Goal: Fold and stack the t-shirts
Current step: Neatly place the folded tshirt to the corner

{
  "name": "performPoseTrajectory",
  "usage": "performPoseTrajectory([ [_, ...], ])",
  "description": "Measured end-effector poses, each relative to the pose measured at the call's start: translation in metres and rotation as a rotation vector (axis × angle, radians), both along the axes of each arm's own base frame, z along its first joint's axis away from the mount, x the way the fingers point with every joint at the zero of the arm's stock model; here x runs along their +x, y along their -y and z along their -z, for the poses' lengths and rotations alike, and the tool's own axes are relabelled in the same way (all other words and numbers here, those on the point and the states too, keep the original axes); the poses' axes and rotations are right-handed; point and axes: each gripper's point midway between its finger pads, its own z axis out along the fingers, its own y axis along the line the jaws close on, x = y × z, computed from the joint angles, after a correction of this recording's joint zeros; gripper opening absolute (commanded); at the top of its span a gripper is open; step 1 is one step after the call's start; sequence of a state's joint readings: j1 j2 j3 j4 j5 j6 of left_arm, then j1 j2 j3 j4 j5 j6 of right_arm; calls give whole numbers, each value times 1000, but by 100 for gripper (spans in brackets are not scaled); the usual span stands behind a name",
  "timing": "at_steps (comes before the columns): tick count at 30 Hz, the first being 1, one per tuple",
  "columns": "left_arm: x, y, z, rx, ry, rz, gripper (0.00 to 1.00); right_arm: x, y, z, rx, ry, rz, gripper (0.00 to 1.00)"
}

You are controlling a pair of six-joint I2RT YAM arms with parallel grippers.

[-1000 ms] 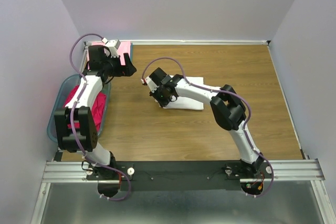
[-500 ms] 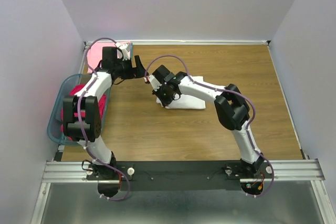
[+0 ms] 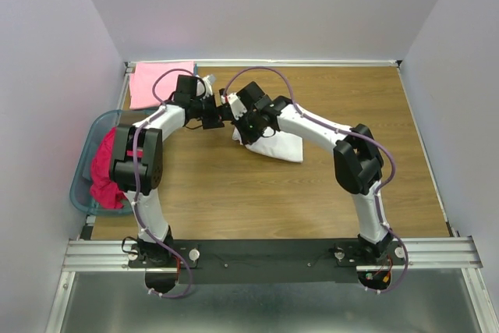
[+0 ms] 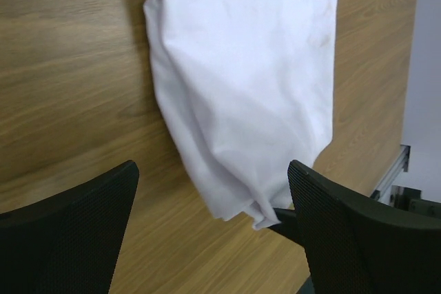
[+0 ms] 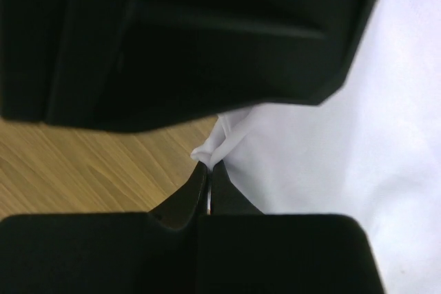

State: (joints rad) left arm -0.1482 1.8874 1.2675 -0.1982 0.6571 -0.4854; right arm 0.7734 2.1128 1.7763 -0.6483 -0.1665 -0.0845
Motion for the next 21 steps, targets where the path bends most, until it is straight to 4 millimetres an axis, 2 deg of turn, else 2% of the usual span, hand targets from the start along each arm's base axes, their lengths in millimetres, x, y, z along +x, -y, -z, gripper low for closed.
performPoseTrajectory([
  [3, 1, 12, -3, -37, -15, -11, 95, 3, 2, 0, 6, -3, 13, 1],
  [5, 3, 16, 2, -61, -36, -33, 90, 4, 3, -1, 10, -6, 17, 1],
  [12, -17, 31, 44, -132, -203, -107, 84, 5, 3, -1, 22, -19, 27, 0],
  [21, -16, 60, 48, -197, -247, -155, 67, 3, -1, -11, 55, -23, 33, 1],
])
